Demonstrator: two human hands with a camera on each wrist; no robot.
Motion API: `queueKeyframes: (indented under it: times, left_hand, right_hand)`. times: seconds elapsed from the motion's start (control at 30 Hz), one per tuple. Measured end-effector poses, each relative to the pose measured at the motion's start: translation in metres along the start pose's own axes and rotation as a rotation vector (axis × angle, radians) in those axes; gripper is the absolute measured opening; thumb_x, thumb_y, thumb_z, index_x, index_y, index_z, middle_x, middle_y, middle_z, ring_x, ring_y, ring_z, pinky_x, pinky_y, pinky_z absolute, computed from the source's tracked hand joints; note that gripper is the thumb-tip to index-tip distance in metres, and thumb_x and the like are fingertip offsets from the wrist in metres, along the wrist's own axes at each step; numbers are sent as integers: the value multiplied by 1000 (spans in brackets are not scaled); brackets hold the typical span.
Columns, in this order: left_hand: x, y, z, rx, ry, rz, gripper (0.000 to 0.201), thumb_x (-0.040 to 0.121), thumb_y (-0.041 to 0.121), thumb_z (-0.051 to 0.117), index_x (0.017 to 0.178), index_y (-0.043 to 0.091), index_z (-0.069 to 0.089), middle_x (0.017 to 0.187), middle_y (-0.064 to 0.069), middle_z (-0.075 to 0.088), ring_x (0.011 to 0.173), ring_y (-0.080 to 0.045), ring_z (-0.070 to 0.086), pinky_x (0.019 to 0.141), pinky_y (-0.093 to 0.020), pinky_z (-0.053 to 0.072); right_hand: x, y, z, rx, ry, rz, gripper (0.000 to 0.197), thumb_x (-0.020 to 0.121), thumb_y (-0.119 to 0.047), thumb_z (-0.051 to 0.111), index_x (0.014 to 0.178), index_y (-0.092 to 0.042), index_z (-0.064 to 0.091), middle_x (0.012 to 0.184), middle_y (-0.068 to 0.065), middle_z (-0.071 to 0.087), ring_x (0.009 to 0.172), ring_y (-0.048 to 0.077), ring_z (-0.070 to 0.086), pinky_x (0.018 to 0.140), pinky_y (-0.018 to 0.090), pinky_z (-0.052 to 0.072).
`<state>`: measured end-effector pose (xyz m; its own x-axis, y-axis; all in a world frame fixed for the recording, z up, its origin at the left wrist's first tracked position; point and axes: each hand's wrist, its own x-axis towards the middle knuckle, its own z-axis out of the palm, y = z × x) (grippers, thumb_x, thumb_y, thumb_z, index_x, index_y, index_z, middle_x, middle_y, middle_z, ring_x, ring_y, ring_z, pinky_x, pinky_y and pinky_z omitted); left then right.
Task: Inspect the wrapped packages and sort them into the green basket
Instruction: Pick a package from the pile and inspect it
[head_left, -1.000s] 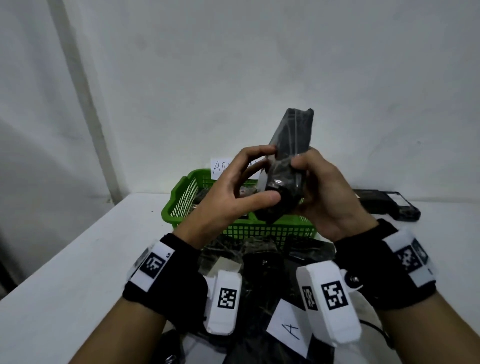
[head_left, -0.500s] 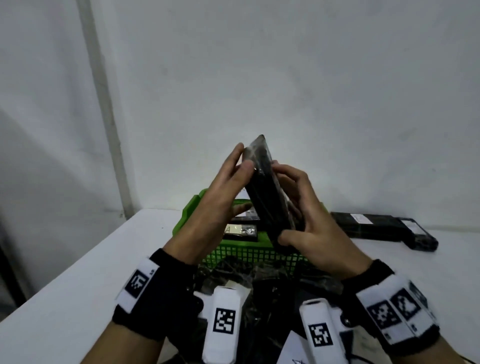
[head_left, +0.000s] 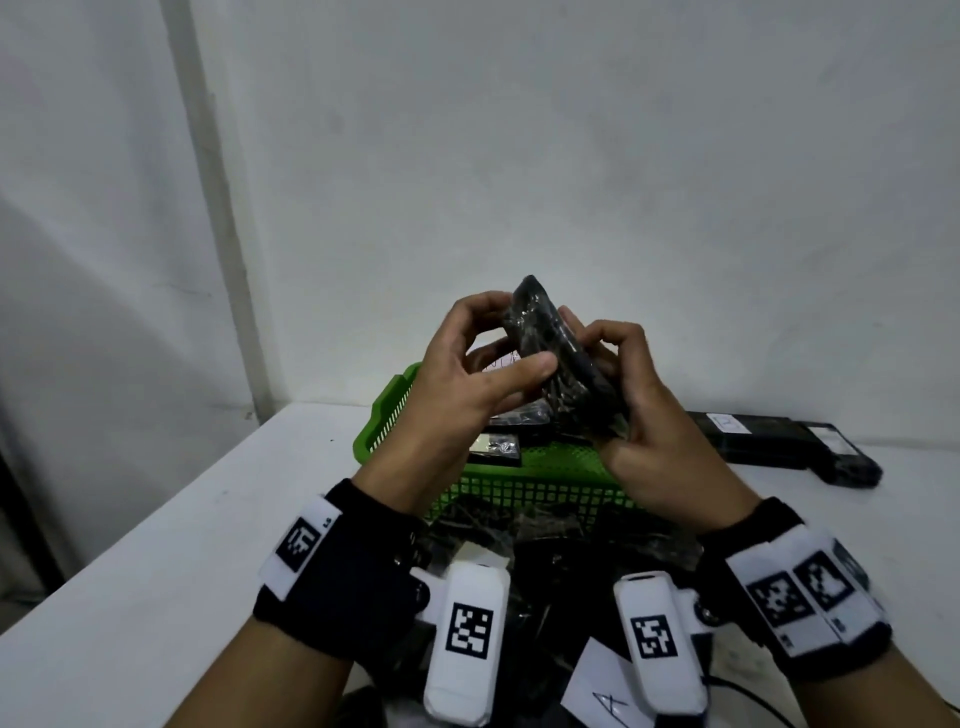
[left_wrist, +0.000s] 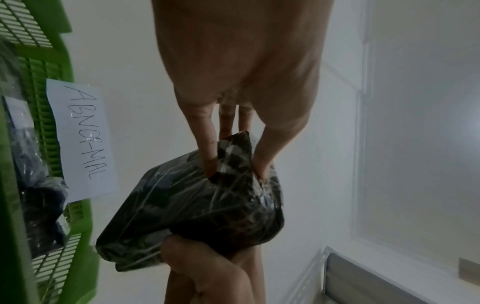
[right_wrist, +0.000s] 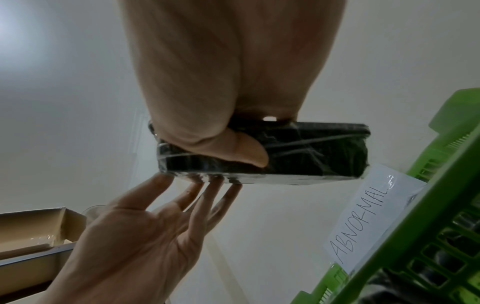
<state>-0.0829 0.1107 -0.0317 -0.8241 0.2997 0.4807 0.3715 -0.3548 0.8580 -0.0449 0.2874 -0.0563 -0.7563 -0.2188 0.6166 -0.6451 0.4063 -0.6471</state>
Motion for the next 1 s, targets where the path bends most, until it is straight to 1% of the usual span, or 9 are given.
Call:
queueKeyframes:
  times: [0.13, 0.23, 0.3, 0.43, 0.57, 0.67, 0.77, 0.83, 1.0]
  left_hand:
    - [6, 0, -9, -47, 10, -33, 57, 76, 5, 74, 130, 9, 55, 121, -3, 64, 104, -16, 69, 74, -24, 58]
    - [15, 8, -21, -247, -59, -78, 62, 75, 15, 80, 132, 12, 56, 120, -6, 66, 97, -16, 68, 74, -24, 59]
    - [21, 13, -21, -384, -155, -125, 62, 69, 20, 83, 127, 14, 60, 117, -6, 69, 94, -14, 70, 72, -21, 60]
    - [45, 10, 7, -383, -196, -166, 40, 92, 17, 63, 130, 11, 55, 109, 0, 70, 92, -9, 69, 79, -20, 59]
    - [71, -10, 62, -170, -21, -223, 10, 99, 11, 56, 109, 11, 58, 84, -1, 66, 70, -11, 66, 75, -24, 59]
    - [68, -19, 108, -89, -51, -372, 23, 104, 30, 47, 107, 9, 56, 87, -6, 62, 62, -17, 68, 66, -30, 62]
    - [61, -37, 142, 256, -207, -403, 36, 103, 38, 48, 127, 11, 44, 108, -8, 56, 79, -24, 68, 74, -37, 62]
    - [57, -52, 161, 603, -380, -274, 44, 100, 35, 54, 136, 12, 43, 112, -6, 57, 86, -24, 67, 83, -42, 61]
    - [60, -87, 192, 1246, -960, -135, 33, 98, 40, 53, 109, 13, 69, 109, -7, 69, 98, -24, 65, 90, -38, 53]
  right_hand:
    - [-1, -3, -13, -80, 12, 27, 70, 84, 13, 65, 133, -30, 40, 141, -21, 56, 126, -7, 55, 98, 15, 47]
    - [-8, -8, -40, -179, 21, 79, 74, 84, -34, 80, 144, -49, 39, 160, -24, 32, 144, -11, 28, 114, 15, 29]
    - [-13, -15, -59, -59, 0, 154, 70, 79, -53, 76, 141, -54, 44, 160, -22, 33, 146, -5, 32, 112, 22, 34]
    - [-28, -16, -87, -18, -6, 283, 60, 71, -54, 71, 129, -49, 55, 134, -20, 58, 117, 8, 63, 86, 41, 55]
    - [-49, -4, -111, 14, 319, 356, 37, 80, -33, 79, 111, -25, 61, 113, 1, 59, 78, 8, 67, 54, 21, 52]
    - [-68, 9, -136, -46, 526, 388, 20, 88, -22, 74, 105, -19, 63, 105, 6, 63, 64, 6, 65, 47, 21, 49]
    - [-86, 30, -160, -157, 631, 458, 14, 89, -20, 74, 101, -19, 66, 103, 13, 64, 69, 22, 64, 52, 38, 57]
    - [-97, 48, -171, -248, 659, 507, 11, 91, -15, 71, 100, -17, 65, 99, 16, 63, 63, 21, 62, 45, 29, 51]
    - [-114, 102, -171, -176, 538, 708, 8, 93, -9, 68, 94, -17, 65, 95, 16, 57, 73, 28, 64, 52, 34, 55]
